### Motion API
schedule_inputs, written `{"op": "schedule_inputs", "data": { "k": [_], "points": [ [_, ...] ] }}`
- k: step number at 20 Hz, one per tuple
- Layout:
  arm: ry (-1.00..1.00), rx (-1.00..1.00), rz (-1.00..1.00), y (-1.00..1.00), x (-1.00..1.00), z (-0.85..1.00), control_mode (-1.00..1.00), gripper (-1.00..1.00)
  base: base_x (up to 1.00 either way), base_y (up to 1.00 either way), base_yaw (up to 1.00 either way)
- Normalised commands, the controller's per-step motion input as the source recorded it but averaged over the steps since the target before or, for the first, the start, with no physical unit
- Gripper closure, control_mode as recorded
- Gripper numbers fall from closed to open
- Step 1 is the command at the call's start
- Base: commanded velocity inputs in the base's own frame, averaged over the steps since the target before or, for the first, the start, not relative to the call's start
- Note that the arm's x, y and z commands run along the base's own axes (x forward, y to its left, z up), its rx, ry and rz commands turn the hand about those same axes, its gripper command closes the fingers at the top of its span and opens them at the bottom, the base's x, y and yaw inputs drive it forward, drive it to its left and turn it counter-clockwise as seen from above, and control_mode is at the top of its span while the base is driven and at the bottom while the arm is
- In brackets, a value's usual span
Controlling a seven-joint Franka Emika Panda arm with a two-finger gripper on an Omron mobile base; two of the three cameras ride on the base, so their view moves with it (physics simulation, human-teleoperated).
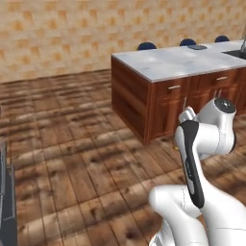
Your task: Move the hot dog bun to the plate on the dining table and place the condiment next to that plate. Then navigate to the fridge and take the sausage and place it on the plate as well.
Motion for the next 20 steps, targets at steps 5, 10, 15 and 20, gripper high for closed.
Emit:
{"op": "schedule_inputs", "data": {
  "k": [5,10,15,20],
  "points": [
    [0.00,0.00,0.00,0.00,0.00,0.00,1.00,1.00,1.00,0.51,-0.18],
    [0.00,0.00,0.00,0.00,0.00,0.00,1.00,1.00,1.00,0.67,-0.19],
    [0.00,0.00,0.00,0.00,0.00,0.00,1.00,1.00,1.00,0.69,-0.20],
    [0.00,0.00,0.00,0.00,0.00,0.00,1.00,1.00,1.00,0.20,0.00]
  ]
}}
